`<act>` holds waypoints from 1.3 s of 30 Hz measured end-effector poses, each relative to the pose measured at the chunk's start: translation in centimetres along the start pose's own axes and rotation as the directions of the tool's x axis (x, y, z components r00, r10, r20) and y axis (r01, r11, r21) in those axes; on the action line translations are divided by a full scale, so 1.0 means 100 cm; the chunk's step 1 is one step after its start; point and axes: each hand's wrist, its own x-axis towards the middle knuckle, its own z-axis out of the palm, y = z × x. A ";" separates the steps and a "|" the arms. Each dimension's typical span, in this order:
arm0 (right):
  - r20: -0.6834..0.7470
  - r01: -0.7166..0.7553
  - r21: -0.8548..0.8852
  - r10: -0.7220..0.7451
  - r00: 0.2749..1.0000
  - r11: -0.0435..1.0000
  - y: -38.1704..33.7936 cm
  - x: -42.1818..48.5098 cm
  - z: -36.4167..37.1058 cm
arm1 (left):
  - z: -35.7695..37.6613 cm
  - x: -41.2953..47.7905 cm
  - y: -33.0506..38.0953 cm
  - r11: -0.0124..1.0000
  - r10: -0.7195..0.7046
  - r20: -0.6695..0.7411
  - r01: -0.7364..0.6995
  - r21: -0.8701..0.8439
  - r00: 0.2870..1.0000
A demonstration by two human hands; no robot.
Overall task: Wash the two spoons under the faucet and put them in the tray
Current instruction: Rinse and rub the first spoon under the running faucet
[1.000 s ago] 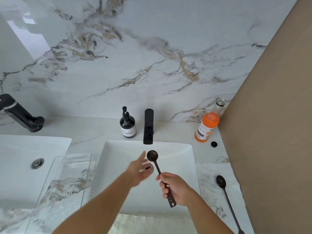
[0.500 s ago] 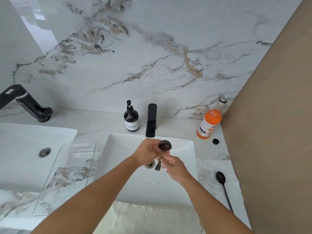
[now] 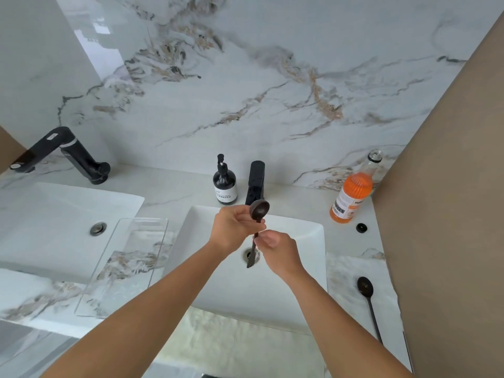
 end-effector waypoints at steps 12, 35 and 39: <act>-0.114 0.156 -0.195 -0.180 0.977 0.968 -0.020 -0.018 0.019 | -0.004 -0.029 0.015 0.996 0.085 -0.035 -0.086 -0.039 0.996; 0.201 -0.251 0.034 0.239 0.950 0.967 -0.102 -0.004 0.296 | -0.294 -0.034 -0.067 0.921 -0.389 -0.171 0.379 -0.093 0.905; 0.150 -0.326 -0.036 0.328 0.933 0.945 -0.091 -0.002 0.324 | -0.303 -0.026 -0.098 0.868 -0.493 -0.176 0.495 -0.037 0.852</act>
